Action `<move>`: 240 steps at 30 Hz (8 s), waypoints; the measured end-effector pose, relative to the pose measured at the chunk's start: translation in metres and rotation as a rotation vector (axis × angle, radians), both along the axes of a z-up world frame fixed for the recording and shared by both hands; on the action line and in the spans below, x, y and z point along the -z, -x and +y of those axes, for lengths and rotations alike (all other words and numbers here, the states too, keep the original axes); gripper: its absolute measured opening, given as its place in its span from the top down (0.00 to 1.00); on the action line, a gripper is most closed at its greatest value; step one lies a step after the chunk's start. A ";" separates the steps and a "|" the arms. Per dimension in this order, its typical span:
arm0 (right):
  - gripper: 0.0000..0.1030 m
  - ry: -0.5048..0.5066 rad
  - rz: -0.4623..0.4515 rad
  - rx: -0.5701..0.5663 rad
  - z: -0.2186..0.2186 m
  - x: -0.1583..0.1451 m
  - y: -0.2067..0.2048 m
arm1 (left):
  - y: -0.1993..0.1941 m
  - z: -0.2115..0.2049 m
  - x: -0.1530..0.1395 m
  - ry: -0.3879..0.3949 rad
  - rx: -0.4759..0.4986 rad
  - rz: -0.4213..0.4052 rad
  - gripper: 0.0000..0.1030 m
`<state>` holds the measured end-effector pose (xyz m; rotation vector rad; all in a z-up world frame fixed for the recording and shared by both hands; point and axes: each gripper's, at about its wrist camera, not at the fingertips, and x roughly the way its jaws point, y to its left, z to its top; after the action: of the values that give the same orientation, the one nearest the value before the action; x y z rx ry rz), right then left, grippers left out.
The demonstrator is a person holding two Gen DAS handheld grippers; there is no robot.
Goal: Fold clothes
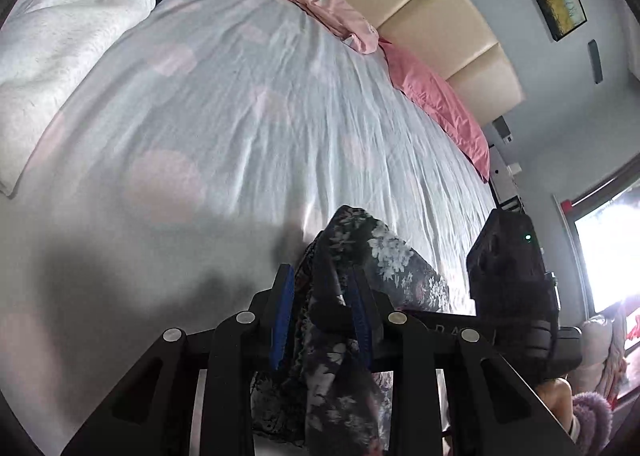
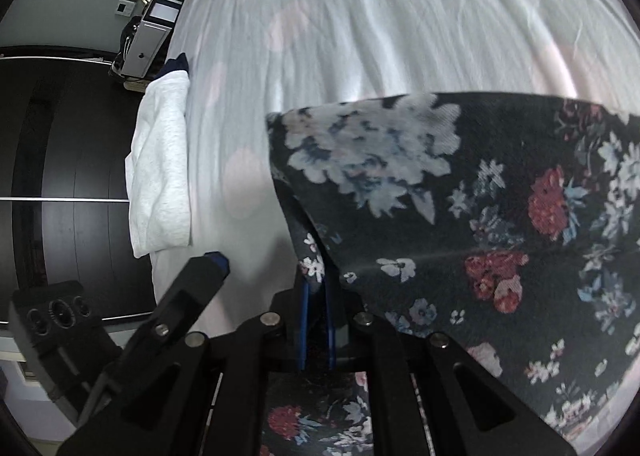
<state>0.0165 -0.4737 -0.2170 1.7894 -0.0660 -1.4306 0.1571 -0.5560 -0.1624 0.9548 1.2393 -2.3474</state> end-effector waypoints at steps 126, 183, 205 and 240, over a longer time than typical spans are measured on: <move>0.60 0.267 -0.021 0.093 0.208 0.033 0.080 | 0.043 0.005 0.075 -0.194 0.257 -0.131 0.33; 0.54 0.219 0.043 0.096 0.214 0.022 0.097 | 0.062 0.042 0.073 -0.243 0.409 -0.153 0.33; 0.88 0.370 0.053 0.128 0.225 -0.020 0.084 | 0.042 0.042 0.034 -0.129 0.409 -0.024 0.64; 0.88 0.469 -0.012 -0.199 -0.270 -0.092 -0.074 | -0.175 -0.374 -0.077 0.123 0.035 -0.167 0.65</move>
<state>0.0909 -0.7435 -0.1253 1.3765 -0.2067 -1.1492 0.3323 -0.9298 -0.0850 1.1139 1.0098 -2.2866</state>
